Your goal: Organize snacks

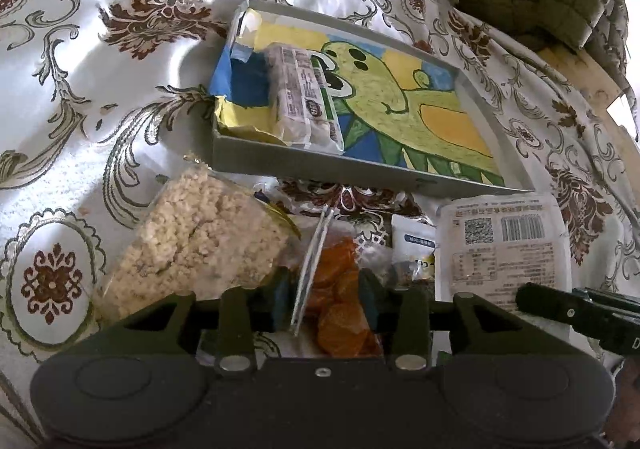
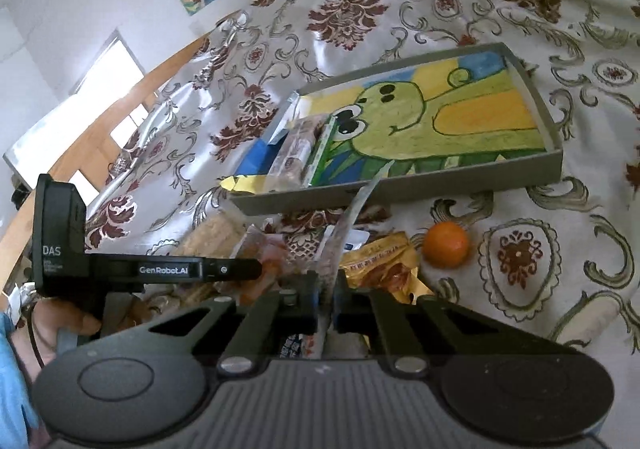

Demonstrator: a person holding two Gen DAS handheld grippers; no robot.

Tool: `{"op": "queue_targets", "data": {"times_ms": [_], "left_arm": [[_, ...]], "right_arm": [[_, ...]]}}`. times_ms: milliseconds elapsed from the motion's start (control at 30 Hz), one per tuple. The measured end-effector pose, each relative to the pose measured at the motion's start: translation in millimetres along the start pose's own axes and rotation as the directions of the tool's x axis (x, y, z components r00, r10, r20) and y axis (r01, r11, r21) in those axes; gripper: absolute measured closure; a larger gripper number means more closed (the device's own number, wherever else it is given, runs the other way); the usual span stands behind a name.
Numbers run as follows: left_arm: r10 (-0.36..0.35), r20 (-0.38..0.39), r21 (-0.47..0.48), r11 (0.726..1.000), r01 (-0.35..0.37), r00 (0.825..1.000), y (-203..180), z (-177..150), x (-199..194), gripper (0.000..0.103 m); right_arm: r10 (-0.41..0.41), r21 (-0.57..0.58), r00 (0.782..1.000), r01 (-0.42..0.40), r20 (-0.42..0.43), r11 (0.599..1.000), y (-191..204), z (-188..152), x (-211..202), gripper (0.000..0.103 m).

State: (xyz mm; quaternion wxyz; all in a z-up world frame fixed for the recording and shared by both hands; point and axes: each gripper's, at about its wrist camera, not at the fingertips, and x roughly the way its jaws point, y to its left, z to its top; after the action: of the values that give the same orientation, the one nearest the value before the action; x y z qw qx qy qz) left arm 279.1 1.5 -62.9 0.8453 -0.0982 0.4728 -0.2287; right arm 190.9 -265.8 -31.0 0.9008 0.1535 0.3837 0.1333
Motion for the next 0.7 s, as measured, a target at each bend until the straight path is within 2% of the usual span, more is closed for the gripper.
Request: {"op": "queue_targets", "data": {"times_ms": [100, 167, 200, 533, 633, 700], "left_arm": [[-0.001, 0.003, -0.007, 1.0, 0.001, 1.0, 0.5, 0.1, -1.3, 0.067], [0.028, 0.005, -0.007, 1.0, -0.028, 1.0, 0.7, 1.0, -1.7, 0.082], [0.056, -0.003, 0.005, 0.998, -0.056, 0.998, 0.5, 0.9, -0.2, 0.082], [0.055, 0.003, 0.001, 0.998, -0.055, 0.998, 2.5, -0.4, -0.4, 0.082], [0.062, 0.014, 0.013, 0.998, -0.062, 0.998, -0.3, -1.0, -1.8, 0.088], [0.077, 0.019, 0.038, 0.996, -0.077, 0.997, -4.9, -1.5, -3.2, 0.097]], "right_arm": [[0.003, -0.024, 1.0, -0.003, 0.004, 1.0, 4.4, -0.5, 0.0, 0.096], [0.006, -0.027, 1.0, -0.006, 0.003, 1.0, 6.0, -1.2, 1.1, 0.096], [0.007, -0.023, 1.0, -0.007, 0.002, 1.0, 5.7, -2.0, 1.5, 0.096], [0.019, -0.02, 1.0, -0.019, 0.002, 1.0, 5.8, -5.4, 7.2, 0.095], [0.027, -0.006, 1.0, -0.027, 0.011, 1.0, 4.4, -4.7, 6.8, 0.095], [0.039, 0.0, 0.999, -0.039, 0.014, 0.999, 4.1, -4.3, 6.1, 0.096]]}}
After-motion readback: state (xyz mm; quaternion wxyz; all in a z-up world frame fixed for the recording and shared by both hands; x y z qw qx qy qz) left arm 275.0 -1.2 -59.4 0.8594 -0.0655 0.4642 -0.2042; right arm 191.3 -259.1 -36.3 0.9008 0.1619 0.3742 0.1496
